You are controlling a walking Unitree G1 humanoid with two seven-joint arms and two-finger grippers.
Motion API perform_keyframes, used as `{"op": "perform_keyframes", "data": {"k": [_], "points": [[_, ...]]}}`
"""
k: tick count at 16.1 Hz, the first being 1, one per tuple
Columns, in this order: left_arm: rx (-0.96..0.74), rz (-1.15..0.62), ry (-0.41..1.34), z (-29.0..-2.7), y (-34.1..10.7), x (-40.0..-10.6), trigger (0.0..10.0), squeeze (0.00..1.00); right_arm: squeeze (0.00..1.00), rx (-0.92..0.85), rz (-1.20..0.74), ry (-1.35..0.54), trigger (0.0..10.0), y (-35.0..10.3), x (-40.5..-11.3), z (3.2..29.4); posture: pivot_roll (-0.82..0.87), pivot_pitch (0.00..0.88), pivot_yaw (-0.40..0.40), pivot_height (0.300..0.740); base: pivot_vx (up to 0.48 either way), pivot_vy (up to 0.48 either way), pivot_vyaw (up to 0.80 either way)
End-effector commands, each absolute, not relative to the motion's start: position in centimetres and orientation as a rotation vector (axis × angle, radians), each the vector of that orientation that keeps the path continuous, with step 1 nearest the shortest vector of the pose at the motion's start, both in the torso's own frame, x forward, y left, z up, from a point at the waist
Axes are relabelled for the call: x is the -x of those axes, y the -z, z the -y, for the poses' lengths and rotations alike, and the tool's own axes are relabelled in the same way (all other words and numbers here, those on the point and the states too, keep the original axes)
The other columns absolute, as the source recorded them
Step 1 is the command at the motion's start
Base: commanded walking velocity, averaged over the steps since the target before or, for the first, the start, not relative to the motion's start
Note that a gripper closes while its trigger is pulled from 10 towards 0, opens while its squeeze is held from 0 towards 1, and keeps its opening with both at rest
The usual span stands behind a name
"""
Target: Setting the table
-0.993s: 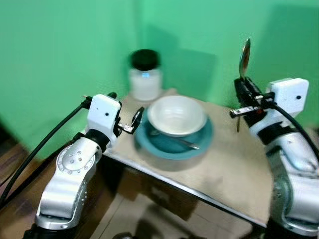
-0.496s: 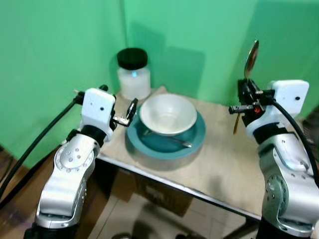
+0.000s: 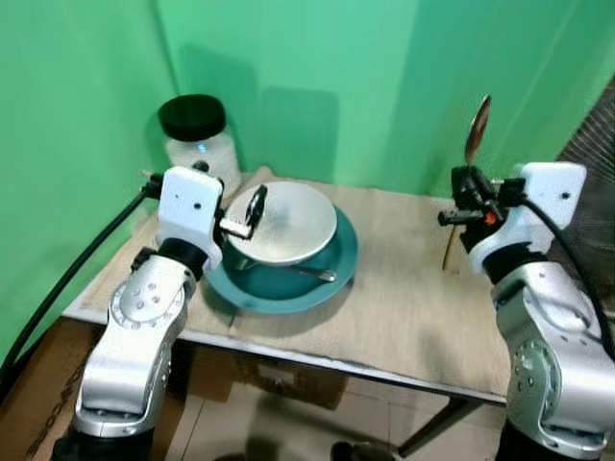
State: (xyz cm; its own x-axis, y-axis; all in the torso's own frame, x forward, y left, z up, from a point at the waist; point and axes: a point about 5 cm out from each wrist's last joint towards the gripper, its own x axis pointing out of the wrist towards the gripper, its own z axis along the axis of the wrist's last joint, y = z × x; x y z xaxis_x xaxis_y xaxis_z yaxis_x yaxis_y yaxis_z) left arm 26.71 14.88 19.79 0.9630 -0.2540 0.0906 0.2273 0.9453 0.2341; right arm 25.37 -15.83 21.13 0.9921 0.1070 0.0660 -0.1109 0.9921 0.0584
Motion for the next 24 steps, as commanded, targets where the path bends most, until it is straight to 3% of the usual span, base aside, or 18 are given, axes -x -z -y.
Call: {"op": "perform_keyframes", "data": {"k": [1,6,8,12,24], "points": [[-0.235,0.123,0.239,-14.9,-19.8,-26.8,10.0,0.00,0.00,-0.069,0.050,-0.104,10.0,-21.0,-25.2,15.7,0.08,0.000,-0.005,0.740,0.000,0.000,-0.80],[-0.287,0.133,0.244,-14.4,-19.8,-26.8,10.0,0.00,0.00,-0.058,0.039,-0.102,10.0,-20.8,-25.1,15.5,0.08,0.000,-0.012,0.740,0.000,-0.096,-0.32],[-0.218,0.116,0.249,-14.5,-19.6,-26.6,10.0,0.00,0.00,-0.054,0.034,-0.107,10.0,-20.7,-25.0,15.4,0.09,0.000,-0.016,0.740,0.000,-0.373,0.00],[-0.217,0.126,0.260,-14.6,-19.8,-26.5,10.0,0.00,0.00,-0.053,0.035,-0.121,10.0,-20.8,-25.0,15.1,0.09,0.000,-0.017,0.740,0.000,0.457,0.00],[-0.217,0.109,0.288,-14.6,-19.6,-26.5,10.0,0.00,0.00,-0.063,0.054,-0.157,10.0,-21.0,-24.8,14.4,0.09,0.000,-0.014,0.740,0.000,0.000,0.00]]}}
